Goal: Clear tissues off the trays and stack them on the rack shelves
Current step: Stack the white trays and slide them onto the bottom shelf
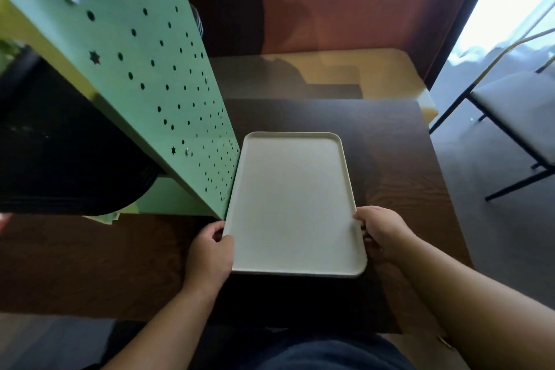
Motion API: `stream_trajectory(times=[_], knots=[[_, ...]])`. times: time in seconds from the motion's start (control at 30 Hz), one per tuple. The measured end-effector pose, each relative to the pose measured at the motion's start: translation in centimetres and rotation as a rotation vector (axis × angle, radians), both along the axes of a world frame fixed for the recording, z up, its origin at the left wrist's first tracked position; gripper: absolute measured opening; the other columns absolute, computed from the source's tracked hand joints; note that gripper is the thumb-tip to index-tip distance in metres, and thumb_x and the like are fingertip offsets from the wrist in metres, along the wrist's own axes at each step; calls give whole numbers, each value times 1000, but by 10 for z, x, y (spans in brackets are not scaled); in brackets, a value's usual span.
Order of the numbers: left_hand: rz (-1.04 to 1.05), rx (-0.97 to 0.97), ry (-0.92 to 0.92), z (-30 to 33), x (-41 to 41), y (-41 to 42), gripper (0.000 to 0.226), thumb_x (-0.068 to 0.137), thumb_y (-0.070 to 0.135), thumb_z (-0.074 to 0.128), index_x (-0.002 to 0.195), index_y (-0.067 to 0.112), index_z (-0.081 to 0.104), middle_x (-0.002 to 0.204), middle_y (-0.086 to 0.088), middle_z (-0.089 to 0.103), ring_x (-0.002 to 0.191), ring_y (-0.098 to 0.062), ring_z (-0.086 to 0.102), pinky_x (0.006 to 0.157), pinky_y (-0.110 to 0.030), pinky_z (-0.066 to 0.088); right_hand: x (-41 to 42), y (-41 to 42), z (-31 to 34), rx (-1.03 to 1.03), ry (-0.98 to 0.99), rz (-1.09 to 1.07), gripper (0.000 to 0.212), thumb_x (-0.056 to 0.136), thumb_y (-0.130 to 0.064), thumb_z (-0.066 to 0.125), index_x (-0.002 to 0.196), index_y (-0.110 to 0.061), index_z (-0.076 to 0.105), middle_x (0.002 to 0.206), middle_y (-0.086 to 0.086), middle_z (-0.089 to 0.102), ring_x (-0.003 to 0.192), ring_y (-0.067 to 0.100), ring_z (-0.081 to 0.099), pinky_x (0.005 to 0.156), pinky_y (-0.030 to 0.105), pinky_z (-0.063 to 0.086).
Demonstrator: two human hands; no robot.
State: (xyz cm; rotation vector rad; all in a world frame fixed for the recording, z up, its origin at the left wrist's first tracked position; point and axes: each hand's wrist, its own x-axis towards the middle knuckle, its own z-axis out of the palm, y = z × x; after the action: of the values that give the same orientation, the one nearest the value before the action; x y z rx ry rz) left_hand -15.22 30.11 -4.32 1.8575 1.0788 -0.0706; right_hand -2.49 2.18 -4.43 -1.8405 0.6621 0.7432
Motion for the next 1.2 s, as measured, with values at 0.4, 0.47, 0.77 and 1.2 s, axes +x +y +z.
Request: stream_trajectory(times=[0.4, 0.47, 0.77, 1.2], knots=[[-88, 159, -439, 132, 18, -68, 50, 91, 43, 70, 133, 32, 47, 129, 6, 55, 118, -18, 56, 99, -36, 49, 67, -28, 118, 361, -176, 30, 6, 92, -16, 58, 92, -14, 63, 78, 11, 58, 64, 23, 53, 54, 30, 40], [-105, 292, -470, 153, 21, -71, 59, 88, 40, 75, 137, 30, 46, 128, 11, 53, 117, -14, 56, 96, -29, 48, 73, -33, 135, 422, -138, 94, 11, 92, -19, 52, 90, -15, 62, 72, 10, 50, 58, 20, 46, 49, 25, 29], [-5, 504, -457, 228, -8, -54, 60, 87, 51, 70, 138, 22, 53, 114, 10, 54, 103, -13, 53, 85, -28, 41, 64, -24, 196, 401, -81, 266, 22, 99, -39, 52, 97, -19, 63, 54, -1, 52, 37, 7, 43, 39, 17, 34], [51, 525, -581, 285, -78, 32, 30, 82, 45, 77, 107, 35, 63, 97, 15, 68, 88, -4, 63, 67, -27, 44, -2, 54, 251, 470, -48, 417, 24, 96, -31, 53, 80, -17, 63, 53, 0, 53, 37, 7, 44, 39, 15, 32]])
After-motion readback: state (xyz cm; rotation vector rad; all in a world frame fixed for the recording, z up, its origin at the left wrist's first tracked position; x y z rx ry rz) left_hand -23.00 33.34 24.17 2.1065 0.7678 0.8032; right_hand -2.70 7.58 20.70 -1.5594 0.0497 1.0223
